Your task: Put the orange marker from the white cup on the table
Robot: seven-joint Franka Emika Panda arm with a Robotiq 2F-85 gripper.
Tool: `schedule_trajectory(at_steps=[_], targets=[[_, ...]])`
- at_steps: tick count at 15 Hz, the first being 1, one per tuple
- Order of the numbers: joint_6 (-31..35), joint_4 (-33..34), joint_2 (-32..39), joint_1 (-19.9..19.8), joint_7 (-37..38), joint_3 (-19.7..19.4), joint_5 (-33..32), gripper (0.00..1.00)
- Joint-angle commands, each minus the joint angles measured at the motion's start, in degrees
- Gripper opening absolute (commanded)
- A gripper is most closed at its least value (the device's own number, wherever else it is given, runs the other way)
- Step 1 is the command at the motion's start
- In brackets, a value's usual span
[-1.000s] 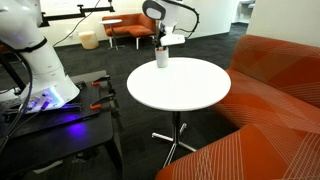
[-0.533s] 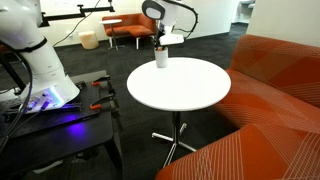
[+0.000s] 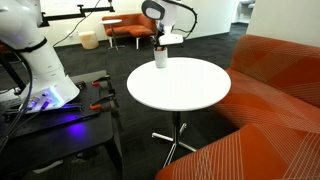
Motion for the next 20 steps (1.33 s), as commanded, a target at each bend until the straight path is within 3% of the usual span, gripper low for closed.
schedule_trajectory(at_steps=[1, 6, 7, 9, 11, 20], targets=[[-0.05, 0.15, 0.04, -0.73, 2.8, 1.32, -1.88, 0.51], [-0.16, 0.7, 0.82, -0.68, 3.71, 1.8, -2.15, 0.49], [-0.23, 0.87, 1.02, -0.7, 3.77, 1.86, -2.2, 0.27], [-0.15, 1.11, 1.33, -0.76, 3.83, 1.89, -2.29, 0.19], [-0.1, 1.34, 1.51, -0.92, 3.93, 1.84, -2.41, 0.03], [0.28, 1.68, 0.3, -1.94, 4.83, 1.69, -2.18, 0.05]])
